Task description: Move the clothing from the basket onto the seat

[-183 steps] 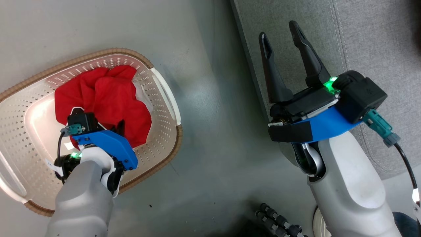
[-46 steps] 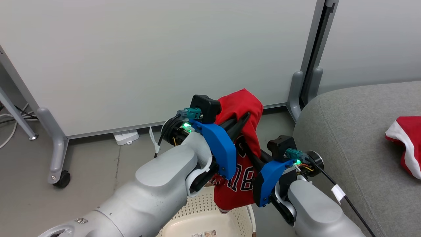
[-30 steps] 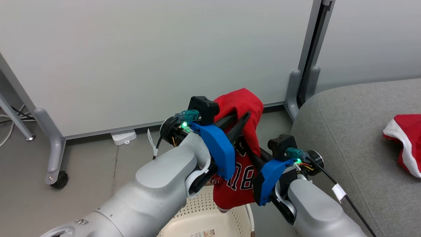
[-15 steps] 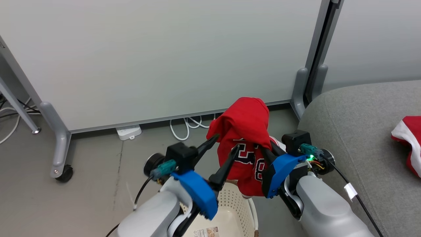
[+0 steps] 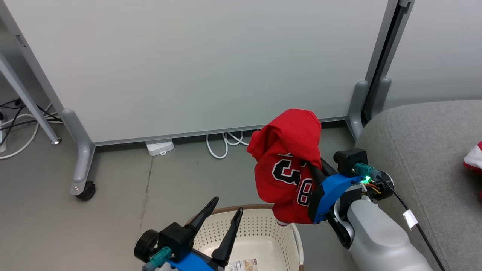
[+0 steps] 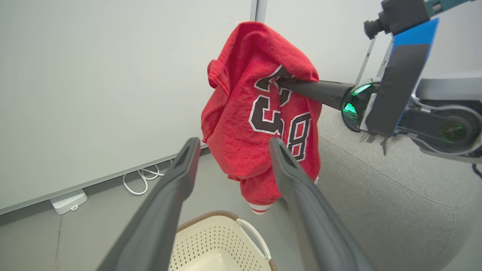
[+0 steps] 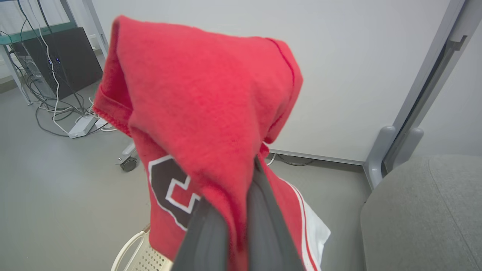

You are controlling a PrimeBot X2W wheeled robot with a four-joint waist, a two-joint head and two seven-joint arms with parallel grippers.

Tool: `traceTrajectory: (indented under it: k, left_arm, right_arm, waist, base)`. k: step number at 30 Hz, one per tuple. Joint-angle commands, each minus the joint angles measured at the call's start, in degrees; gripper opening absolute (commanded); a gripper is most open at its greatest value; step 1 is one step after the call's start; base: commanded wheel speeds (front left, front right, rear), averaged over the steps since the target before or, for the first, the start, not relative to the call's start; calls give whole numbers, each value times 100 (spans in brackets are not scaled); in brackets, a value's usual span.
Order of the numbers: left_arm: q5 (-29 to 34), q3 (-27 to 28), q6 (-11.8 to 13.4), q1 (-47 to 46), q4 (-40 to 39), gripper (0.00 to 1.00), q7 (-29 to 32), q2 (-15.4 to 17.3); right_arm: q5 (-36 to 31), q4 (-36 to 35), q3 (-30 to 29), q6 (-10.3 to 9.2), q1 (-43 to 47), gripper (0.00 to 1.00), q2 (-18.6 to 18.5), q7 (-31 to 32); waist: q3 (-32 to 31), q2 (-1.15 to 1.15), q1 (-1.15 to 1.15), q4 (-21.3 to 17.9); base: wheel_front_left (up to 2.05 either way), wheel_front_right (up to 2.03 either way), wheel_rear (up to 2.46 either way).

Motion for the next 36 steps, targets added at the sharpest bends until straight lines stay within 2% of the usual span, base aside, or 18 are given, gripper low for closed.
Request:
traceTrajectory:
  k: [1,12,22,27,36]
  left_arm:
    - [107,122,-46,134,-39,100,-17,-9]
    - [611,636,-352,472,4,100,-18,-251]
    - [831,851,-490,506,186,100,-18,-381]
    - [896,962,-533,535,197,100,-19,-431]
    - [984,1053,-560,480,175,100,-19,-511]
  right_arm:
    - [-35,-23,-47,-2,75,0,4,-44]
    - [-113,-131,-197,-2,174,0,4,-48]
    - [-46,-162,-156,-2,188,0,4,-45]
    - [-21,-166,-140,-2,152,0,2,-39]
    - [-69,-136,-143,-2,58,0,2,-34]
  waist:
    - [-7,0,0,24]
    - [-5,0,0,69]
    - [25,0,0,-163]
    - [65,0,0,-509]
    - [147,0,0,-1472]
  base:
    - [0,0,0]
    - [0,0,0]
    - [0,0,0]
    - [0,0,0]
    - [0,0,0]
